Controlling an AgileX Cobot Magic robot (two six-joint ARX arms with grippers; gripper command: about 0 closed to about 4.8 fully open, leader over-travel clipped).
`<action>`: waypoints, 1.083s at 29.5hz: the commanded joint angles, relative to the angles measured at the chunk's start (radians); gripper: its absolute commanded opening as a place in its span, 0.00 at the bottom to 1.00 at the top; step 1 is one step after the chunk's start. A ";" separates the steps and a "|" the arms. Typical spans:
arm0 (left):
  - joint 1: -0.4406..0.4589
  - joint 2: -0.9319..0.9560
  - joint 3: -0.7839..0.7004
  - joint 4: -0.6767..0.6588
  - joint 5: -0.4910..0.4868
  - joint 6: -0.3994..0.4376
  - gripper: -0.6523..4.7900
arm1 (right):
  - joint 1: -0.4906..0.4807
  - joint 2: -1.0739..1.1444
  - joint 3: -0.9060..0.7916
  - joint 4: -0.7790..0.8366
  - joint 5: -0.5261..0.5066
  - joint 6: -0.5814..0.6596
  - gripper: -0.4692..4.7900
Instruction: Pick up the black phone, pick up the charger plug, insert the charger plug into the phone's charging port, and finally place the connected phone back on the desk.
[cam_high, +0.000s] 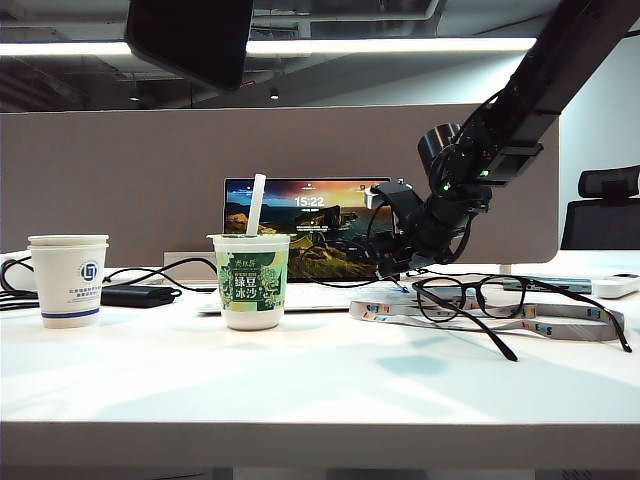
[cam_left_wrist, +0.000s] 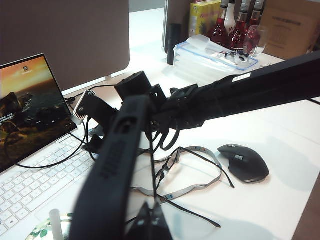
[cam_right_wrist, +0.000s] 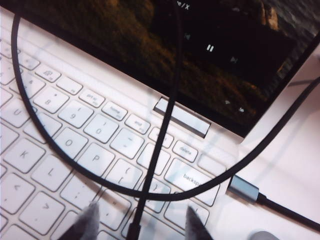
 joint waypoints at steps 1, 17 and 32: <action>0.000 -0.006 0.007 0.034 0.004 0.001 0.11 | 0.000 0.006 0.005 0.032 -0.005 0.016 0.48; 0.000 -0.004 0.007 0.034 0.003 0.006 0.11 | -0.001 0.018 0.005 0.053 -0.004 0.032 0.08; 0.000 -0.004 0.007 0.026 0.007 0.008 0.11 | -0.101 -0.335 0.004 -0.037 -0.460 0.332 0.08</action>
